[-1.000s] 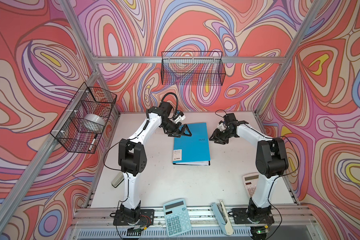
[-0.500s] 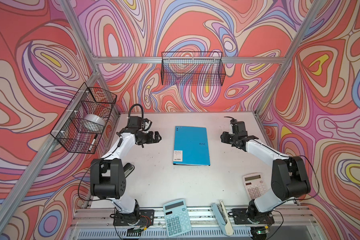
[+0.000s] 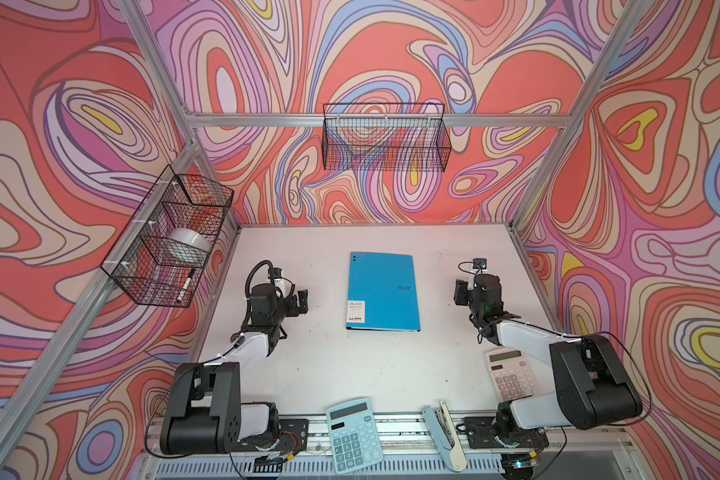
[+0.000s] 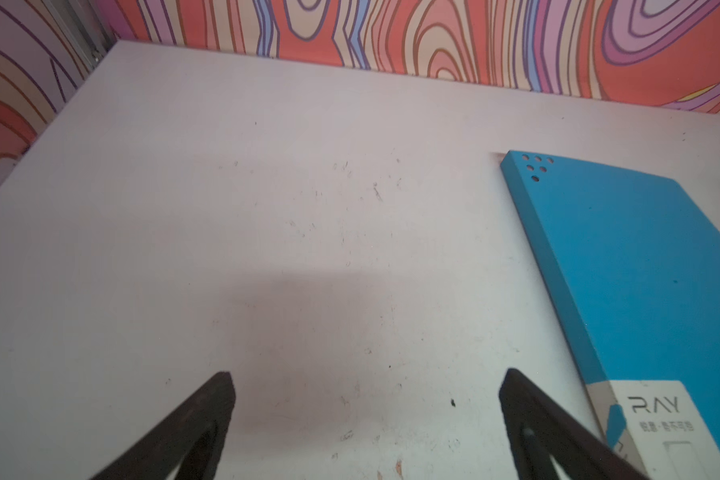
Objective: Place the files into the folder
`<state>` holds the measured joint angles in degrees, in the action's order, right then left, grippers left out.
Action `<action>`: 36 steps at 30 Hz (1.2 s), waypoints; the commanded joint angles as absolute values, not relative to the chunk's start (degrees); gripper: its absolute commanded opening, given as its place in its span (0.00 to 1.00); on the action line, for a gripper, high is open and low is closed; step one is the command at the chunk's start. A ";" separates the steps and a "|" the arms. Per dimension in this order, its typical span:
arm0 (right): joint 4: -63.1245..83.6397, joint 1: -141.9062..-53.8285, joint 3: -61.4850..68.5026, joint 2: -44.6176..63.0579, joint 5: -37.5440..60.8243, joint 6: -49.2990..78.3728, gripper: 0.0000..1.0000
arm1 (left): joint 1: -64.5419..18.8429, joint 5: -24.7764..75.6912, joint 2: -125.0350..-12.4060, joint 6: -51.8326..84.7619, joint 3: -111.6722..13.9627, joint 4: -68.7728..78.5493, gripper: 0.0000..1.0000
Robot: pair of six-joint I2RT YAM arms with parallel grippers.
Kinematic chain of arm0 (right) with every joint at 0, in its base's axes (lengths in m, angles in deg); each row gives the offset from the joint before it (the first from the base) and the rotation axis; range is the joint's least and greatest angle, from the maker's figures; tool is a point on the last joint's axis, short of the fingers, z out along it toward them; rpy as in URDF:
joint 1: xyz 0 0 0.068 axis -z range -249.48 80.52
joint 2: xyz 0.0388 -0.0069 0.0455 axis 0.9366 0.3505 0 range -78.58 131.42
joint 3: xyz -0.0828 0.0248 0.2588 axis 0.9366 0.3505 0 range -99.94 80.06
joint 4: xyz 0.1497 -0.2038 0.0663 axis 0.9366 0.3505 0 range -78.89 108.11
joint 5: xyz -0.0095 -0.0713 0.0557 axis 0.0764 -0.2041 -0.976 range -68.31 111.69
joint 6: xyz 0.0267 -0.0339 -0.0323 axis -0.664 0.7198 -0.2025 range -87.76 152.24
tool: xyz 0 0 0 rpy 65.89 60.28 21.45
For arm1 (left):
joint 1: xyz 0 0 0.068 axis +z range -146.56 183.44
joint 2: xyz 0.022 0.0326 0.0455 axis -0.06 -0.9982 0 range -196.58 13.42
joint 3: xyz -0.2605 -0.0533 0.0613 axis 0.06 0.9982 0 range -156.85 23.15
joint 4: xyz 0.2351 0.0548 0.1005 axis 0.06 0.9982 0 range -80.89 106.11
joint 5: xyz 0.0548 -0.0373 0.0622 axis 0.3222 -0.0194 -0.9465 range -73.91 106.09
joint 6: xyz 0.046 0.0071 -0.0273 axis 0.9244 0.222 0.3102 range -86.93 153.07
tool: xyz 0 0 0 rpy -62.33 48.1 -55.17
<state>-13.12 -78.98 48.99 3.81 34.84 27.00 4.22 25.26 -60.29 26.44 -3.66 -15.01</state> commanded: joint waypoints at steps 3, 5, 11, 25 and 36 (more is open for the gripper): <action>-27.74 -78.88 51.59 7.29 38.22 33.93 0.59 | 4.98 27.74 -60.12 26.90 -0.28 -23.55 1.00; -33.24 -78.80 52.86 10.00 37.40 35.00 0.59 | 5.43 28.37 -62.12 25.30 1.53 -28.53 1.00; -40.75 -77.97 53.76 14.64 35.60 37.14 0.59 | 7.24 31.11 -58.94 25.95 2.77 -27.99 1.00; -57.76 -71.97 60.86 19.71 31.50 30.84 0.60 | 11.71 36.22 -70.21 29.12 5.89 -46.01 1.00; -46.51 -69.18 54.74 19.86 25.93 29.26 0.62 | 9.58 34.85 -74.46 31.17 11.26 -59.57 1.00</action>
<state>-49.36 -69.47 55.24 19.79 27.56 30.28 10.05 34.74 -75.50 29.48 10.04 -53.87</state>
